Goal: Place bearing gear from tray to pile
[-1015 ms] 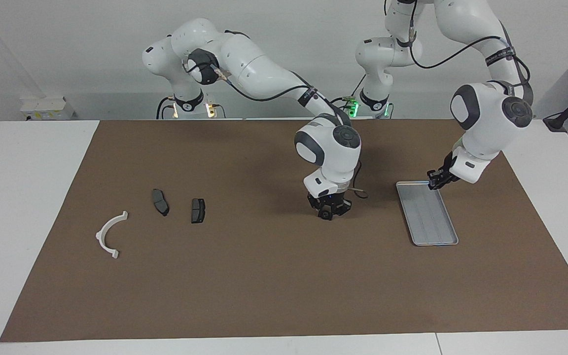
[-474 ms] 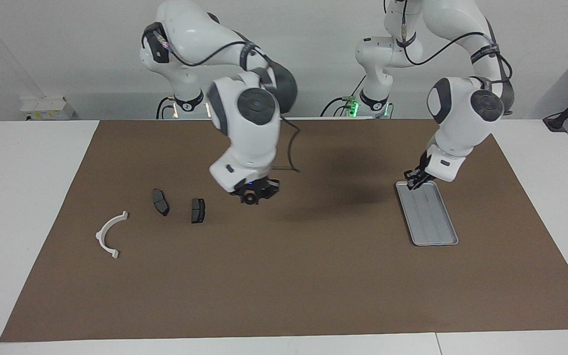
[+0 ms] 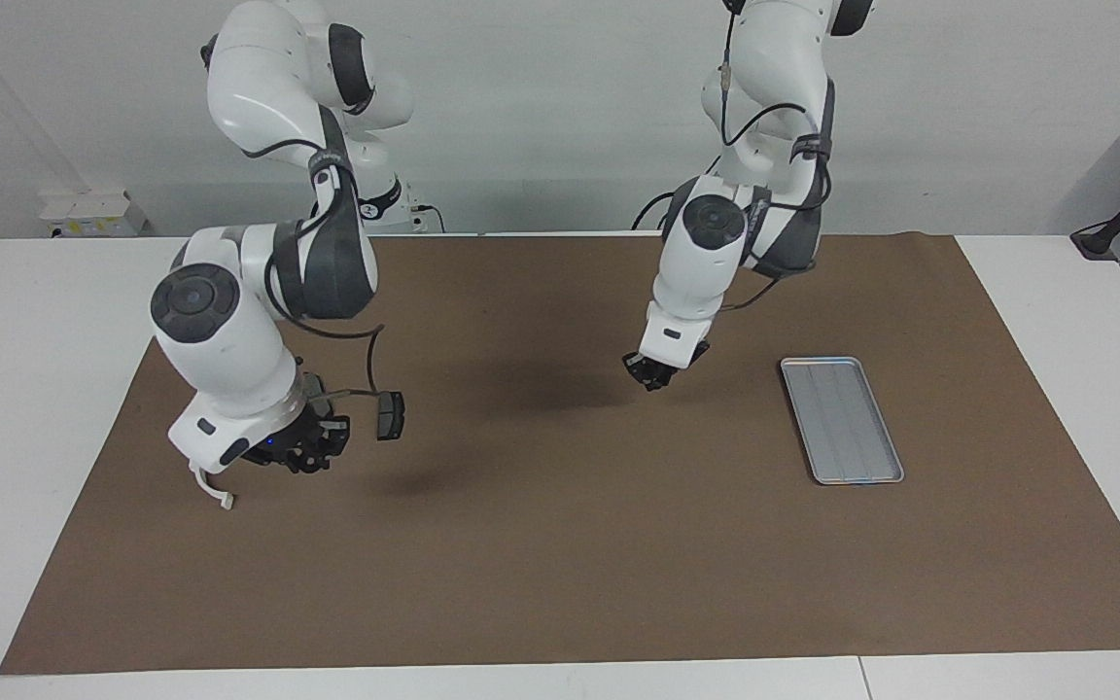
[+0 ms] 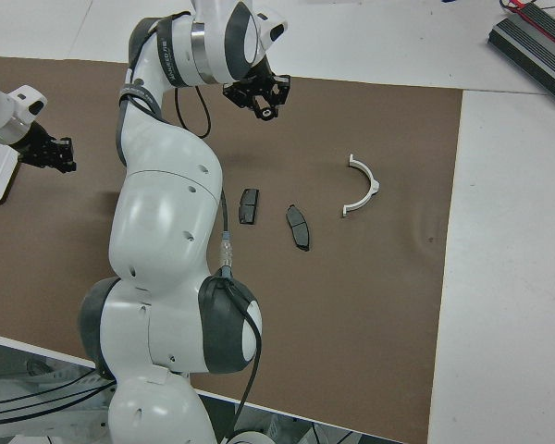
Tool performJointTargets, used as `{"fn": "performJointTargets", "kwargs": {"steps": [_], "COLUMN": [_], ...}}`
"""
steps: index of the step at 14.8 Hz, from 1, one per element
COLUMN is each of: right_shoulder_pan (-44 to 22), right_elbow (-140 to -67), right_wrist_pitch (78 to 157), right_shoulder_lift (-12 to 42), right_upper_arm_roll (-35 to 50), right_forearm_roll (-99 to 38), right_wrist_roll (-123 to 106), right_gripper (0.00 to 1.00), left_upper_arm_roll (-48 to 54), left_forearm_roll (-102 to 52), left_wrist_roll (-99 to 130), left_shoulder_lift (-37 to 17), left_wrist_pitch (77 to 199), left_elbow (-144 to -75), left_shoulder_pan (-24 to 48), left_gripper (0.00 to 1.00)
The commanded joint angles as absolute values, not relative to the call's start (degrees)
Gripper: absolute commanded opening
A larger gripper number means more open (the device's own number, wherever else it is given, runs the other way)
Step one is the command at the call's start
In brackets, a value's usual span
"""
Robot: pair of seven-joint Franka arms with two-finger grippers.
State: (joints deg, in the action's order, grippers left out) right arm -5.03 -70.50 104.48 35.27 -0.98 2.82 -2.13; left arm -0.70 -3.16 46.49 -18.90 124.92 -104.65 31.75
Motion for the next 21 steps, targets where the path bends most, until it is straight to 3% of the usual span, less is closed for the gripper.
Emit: {"fn": "performJointTargets", "kwargs": {"steps": [1,8,11,12,13,14,17,21], "right_shoulder_pan": [-4.5,-2.7,-3.2,-3.5,-3.7,-4.2,-6.8,-15.7], "right_elbow": [-80.7,-87.8,-88.2,-88.2,-87.8,-86.8,-82.5,-81.9], "right_wrist_pitch": [114.8,129.1,128.8,128.3,126.1,122.2,111.4,103.1], "right_shoulder_lift": [34.0,37.1,36.9,36.4,35.5,34.0,30.3,24.6], "right_upper_arm_roll": [-0.2,-0.2,-0.2,-0.3,-0.3,-0.3,-0.2,0.5], "right_forearm_roll": [2.6,5.6,5.5,5.4,5.5,5.5,5.4,3.3], "right_wrist_roll": [-2.2,-2.5,-2.0,-1.8,-1.3,-1.1,0.5,17.4], "right_gripper": [0.0,0.0,0.04,0.81,1.0,1.0,1.0,1.0], "left_upper_arm_roll": [-1.8,-2.0,-2.1,-2.1,-2.3,-2.3,-2.4,-2.6], "left_forearm_roll": [-2.7,-2.5,-1.5,-1.4,-1.4,-1.0,0.6,0.7], "left_wrist_roll": [48.7,48.9,48.9,48.9,48.9,48.9,48.8,38.5], "left_shoulder_lift": [-24.5,-24.6,-24.4,-24.3,-24.3,-24.3,-21.6,-9.0], "left_wrist_pitch": [128.7,130.6,131.9,131.6,131.0,130.7,125.4,114.0], "left_elbow": [-101.0,-104.0,-105.6,-105.5,-105.2,-105.0,-104.0,-104.6], "left_shoulder_pan": [33.1,33.2,33.2,33.2,33.2,33.1,31.8,21.5], "left_gripper": [0.0,0.0,0.01,0.13,0.62,1.0,1.0,1.0]}}
